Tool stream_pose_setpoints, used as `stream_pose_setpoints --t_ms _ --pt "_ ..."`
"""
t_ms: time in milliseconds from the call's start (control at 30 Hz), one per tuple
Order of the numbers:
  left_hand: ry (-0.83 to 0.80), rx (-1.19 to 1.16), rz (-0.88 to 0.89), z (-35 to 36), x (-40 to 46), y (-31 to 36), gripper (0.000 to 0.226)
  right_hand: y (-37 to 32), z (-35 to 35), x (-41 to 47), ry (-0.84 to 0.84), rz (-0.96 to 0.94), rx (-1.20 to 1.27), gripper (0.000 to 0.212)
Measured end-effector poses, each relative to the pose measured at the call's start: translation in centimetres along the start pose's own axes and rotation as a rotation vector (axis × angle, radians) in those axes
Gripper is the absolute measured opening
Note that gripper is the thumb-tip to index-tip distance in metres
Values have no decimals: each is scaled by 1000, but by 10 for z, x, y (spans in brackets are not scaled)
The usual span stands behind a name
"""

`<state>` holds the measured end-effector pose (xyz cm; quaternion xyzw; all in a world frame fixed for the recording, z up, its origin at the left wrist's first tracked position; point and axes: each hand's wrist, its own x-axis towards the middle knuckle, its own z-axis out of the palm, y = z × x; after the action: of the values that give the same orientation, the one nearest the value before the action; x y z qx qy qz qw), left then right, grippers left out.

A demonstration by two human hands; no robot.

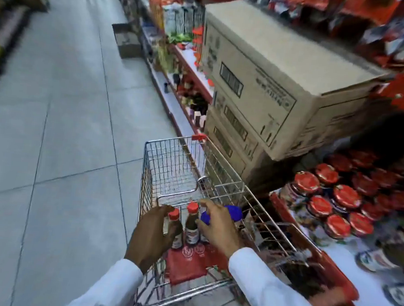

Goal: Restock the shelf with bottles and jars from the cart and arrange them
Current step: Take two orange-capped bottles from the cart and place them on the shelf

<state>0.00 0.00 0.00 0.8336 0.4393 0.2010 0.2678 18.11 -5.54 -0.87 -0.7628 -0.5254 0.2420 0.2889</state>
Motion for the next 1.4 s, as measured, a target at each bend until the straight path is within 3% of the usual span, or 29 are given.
stream_pose_setpoints --t_ms 467,633,867,1067,1400 --pt "90 -407 -415 43 16 -18 38 11 43 29 94 247 278 50" --pt "81 -418 -441 47 20 -15 26 17 43 29 105 301 387 48" --pt "127 -406 -302 2 16 26 21 -7 -17 -6 218 200 450 42" --pt "184 -426 -104 -32 19 103 23 -21 -114 -67 517 145 465 37" --pt "1 -634 191 19 19 265 22 25 -219 -183 1029 264 400 36"
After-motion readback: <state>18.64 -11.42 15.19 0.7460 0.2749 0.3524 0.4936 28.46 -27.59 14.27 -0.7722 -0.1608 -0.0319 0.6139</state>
